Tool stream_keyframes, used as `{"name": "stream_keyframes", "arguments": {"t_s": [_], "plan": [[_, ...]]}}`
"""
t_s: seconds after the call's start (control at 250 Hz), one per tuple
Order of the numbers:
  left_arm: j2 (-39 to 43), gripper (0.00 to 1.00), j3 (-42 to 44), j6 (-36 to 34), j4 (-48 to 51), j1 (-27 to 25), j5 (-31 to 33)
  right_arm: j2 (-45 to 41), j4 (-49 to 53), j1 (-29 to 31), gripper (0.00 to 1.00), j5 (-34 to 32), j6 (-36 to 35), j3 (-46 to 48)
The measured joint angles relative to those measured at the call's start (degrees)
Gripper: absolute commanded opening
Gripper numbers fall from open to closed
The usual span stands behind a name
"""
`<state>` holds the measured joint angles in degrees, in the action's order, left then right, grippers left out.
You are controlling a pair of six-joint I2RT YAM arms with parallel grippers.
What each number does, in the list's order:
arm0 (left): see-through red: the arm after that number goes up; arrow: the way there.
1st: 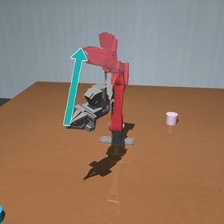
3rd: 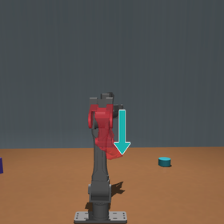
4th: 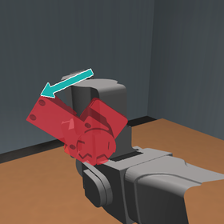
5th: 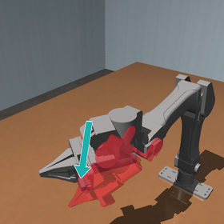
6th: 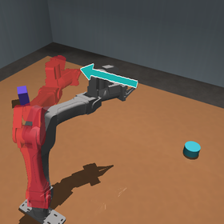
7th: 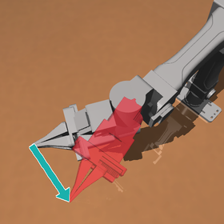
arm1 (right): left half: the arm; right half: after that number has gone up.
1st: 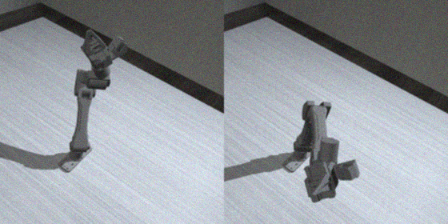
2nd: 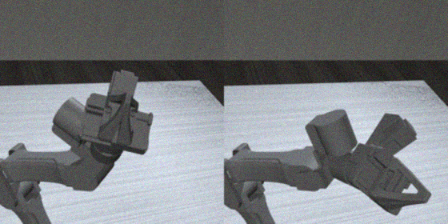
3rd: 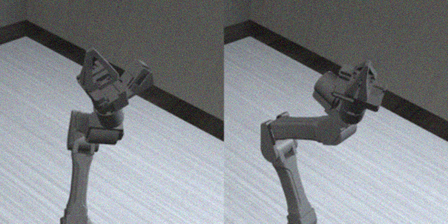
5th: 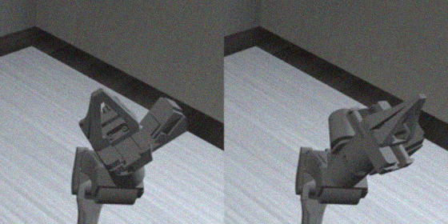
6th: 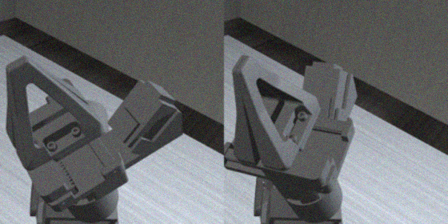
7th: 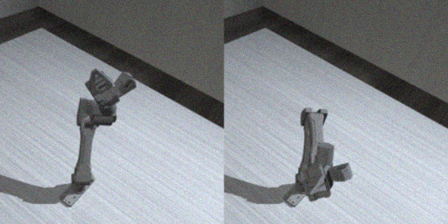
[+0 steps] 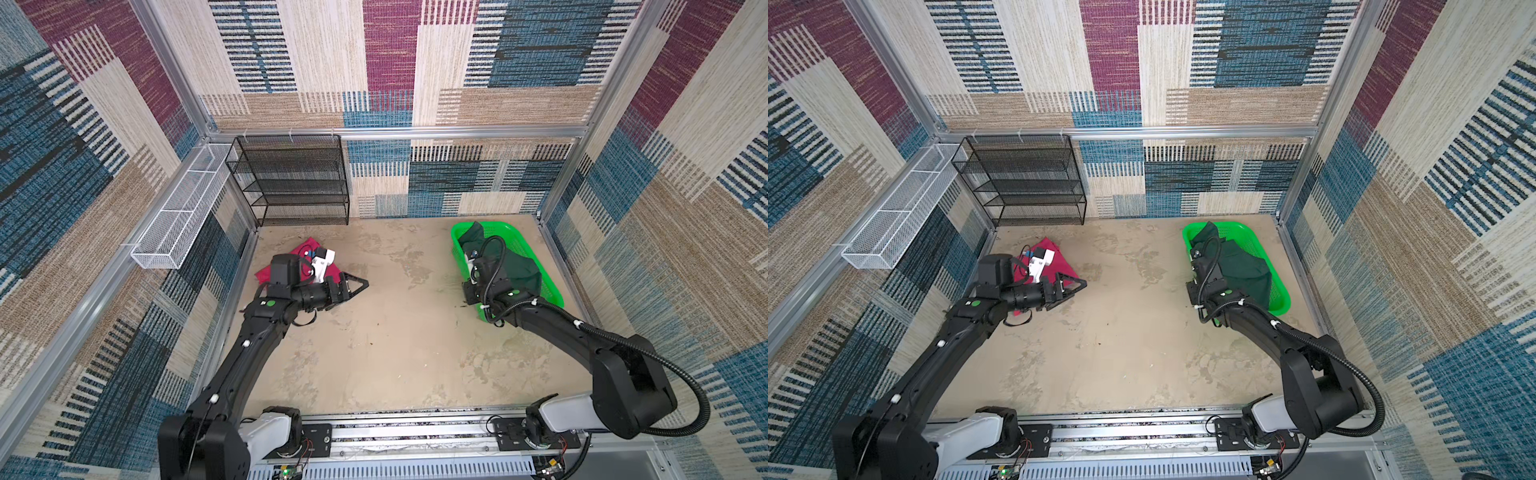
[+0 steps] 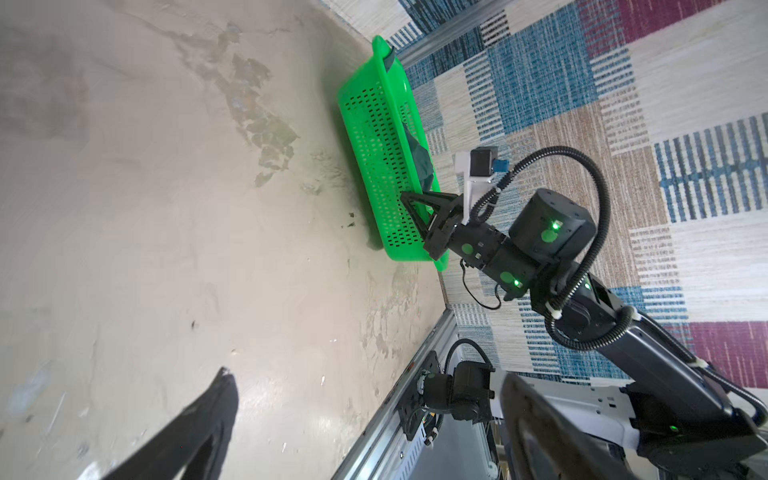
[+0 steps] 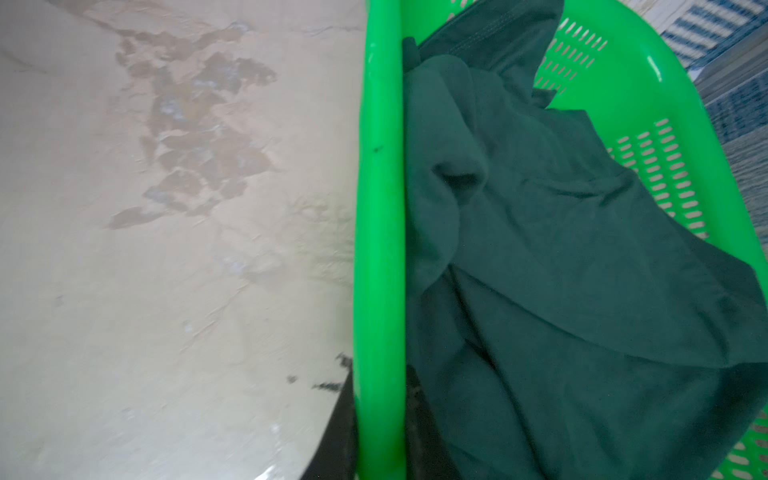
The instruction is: Fold and stack the t-shirts
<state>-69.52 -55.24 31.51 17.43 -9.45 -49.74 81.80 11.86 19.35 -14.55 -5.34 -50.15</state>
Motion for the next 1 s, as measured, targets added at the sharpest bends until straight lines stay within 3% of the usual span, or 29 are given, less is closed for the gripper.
{"name": "stream_keyframes", "arguments": {"t_s": [0.224, 0.46, 0.6, 1.0], "plan": [[-11.17, 0.99, -11.37, 1.66, -8.46, -6.36, 1.42, 10.14, -7.61, -8.87, 0.00, 1.53, -12.31, -4.79], [-20.59, 0.99, -17.92, 3.56, -14.51, -10.95, 3.13, 17.62, -12.94, -16.13, 0.00, 2.36, -19.21, -9.44], [-22.64, 0.98, -18.01, -0.48, -14.97, -12.37, 3.34, 21.07, -13.64, -18.84, 0.00, 2.03, -20.74, -11.85], [-21.00, 0.98, -14.29, -3.69, -16.37, -12.31, 4.59, 29.70, -15.02, -20.17, 0.01, -1.09, -22.10, -20.87]]}}
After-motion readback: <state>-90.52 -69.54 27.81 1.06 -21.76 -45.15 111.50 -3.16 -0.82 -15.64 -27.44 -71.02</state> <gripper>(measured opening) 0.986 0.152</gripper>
